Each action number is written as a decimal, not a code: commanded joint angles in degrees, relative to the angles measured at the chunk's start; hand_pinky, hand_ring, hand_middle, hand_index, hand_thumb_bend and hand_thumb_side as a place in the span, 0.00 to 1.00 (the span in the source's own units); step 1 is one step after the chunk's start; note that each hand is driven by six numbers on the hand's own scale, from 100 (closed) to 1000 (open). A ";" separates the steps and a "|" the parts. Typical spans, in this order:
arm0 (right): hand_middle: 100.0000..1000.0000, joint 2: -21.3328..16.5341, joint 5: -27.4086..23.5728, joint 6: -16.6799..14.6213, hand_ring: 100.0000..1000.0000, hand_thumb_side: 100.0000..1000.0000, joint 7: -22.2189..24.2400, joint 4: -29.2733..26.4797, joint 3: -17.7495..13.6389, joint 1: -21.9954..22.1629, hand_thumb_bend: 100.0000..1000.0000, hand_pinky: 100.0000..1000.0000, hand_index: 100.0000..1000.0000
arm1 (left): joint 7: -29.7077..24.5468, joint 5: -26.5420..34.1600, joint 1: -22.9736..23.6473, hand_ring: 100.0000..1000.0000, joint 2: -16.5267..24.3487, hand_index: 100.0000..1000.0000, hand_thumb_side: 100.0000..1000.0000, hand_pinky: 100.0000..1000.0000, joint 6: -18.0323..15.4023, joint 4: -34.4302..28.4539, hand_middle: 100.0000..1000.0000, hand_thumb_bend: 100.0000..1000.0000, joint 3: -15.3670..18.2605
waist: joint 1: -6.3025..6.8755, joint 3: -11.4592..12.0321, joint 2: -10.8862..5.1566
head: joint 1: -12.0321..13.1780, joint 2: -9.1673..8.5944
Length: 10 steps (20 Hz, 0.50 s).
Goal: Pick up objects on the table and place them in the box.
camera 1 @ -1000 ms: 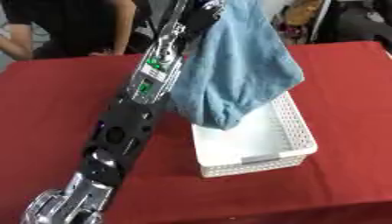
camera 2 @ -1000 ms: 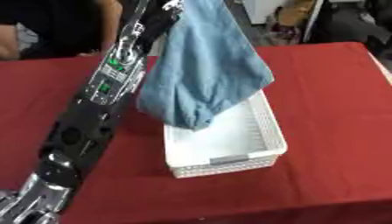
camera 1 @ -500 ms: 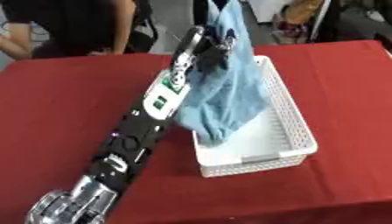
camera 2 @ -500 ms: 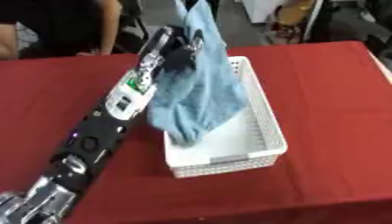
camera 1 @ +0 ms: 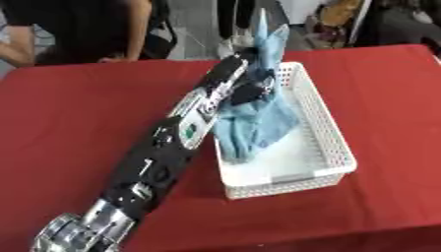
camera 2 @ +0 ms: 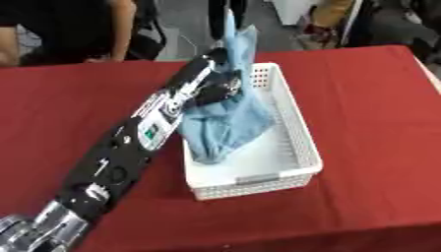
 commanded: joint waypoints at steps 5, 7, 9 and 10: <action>0.85 -0.52 -0.03 -0.04 0.88 0.94 0.00 -0.58 -0.15 -0.82 0.00 0.79 0.95 | -2.39 -5.06 -1.46 0.94 0.15 1.00 0.77 0.82 0.18 -5.59 1.00 0.78 0.90 | -0.09 0.04 -0.69 | 0.18 -0.08; 0.85 -0.51 -0.01 -0.02 0.88 0.93 -0.03 -0.58 -0.17 -0.82 0.00 0.79 0.95 | -2.33 -5.75 -1.40 0.95 0.22 1.00 0.78 0.82 0.45 -6.07 1.00 0.73 1.02 | -0.08 0.04 -0.70 | 0.15 -0.08; 0.85 -0.50 0.02 0.00 0.88 0.94 -0.05 -0.58 -0.18 -0.80 0.00 0.79 0.95 | -1.91 -8.06 -1.55 0.97 0.67 1.00 0.73 0.87 1.01 -7.09 1.00 0.85 1.24 | -0.06 0.09 -0.72 | 0.13 -0.08; 0.85 -0.50 0.04 0.01 0.88 0.94 -0.08 -0.58 -0.21 -0.79 0.00 0.79 0.95 | -1.41 -10.28 -1.65 0.98 0.97 1.00 0.70 0.90 1.46 -8.12 1.00 0.88 1.44 | -0.06 0.11 -0.73 | 0.11 -0.08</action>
